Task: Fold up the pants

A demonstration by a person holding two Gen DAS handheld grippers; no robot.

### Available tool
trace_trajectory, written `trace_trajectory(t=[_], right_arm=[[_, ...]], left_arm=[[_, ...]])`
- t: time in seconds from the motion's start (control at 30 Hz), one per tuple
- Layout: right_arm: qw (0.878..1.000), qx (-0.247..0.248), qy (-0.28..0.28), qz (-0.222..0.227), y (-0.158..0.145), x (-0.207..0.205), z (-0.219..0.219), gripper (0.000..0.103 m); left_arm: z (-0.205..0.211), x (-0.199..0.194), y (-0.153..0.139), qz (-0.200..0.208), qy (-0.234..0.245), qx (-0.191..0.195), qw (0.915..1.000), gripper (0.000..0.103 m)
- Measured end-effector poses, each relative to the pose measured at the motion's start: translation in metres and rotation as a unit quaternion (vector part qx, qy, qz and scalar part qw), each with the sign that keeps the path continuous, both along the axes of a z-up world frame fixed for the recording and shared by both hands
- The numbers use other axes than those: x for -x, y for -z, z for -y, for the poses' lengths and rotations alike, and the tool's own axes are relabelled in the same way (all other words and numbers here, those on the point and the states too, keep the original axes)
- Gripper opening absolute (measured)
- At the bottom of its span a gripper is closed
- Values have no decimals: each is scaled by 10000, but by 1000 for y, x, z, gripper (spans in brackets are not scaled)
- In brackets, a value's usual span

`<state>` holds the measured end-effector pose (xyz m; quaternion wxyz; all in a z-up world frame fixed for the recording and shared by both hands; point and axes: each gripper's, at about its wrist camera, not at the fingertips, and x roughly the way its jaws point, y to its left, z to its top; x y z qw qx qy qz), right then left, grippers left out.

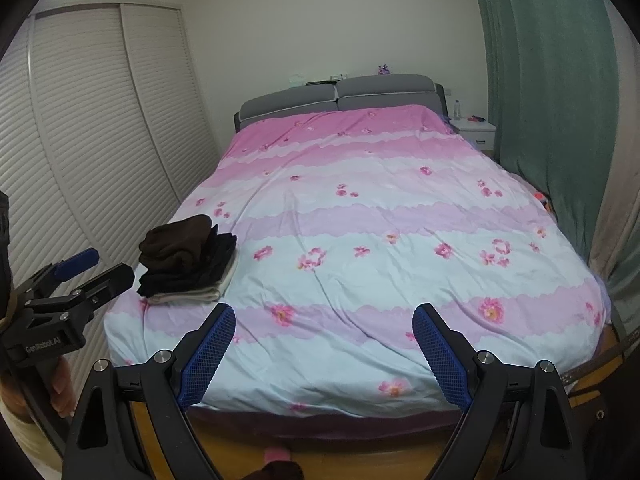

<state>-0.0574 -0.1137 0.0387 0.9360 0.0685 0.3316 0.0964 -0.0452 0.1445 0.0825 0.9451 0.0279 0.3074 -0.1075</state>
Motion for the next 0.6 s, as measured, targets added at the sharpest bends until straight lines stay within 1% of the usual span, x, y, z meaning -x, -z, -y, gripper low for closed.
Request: trace_trajectory(t=[0.23,0.33,0.47,0.6], right_arm=[[10000,-30,57,8,-1,4,3,91],[10000,-18,71,34,-2,6,3,91],[10000,18,59,56,-4,7,2,91],[10000,24,37,75,-5,7,2,91]], left_arm=[[4,6,-1,38,105,2,9999,103],[4,7,-1,43,66,-18,10000,103],[4,8,-1,19,94,49,9999,103],[6,9,0,42,76,-2,10000,103]])
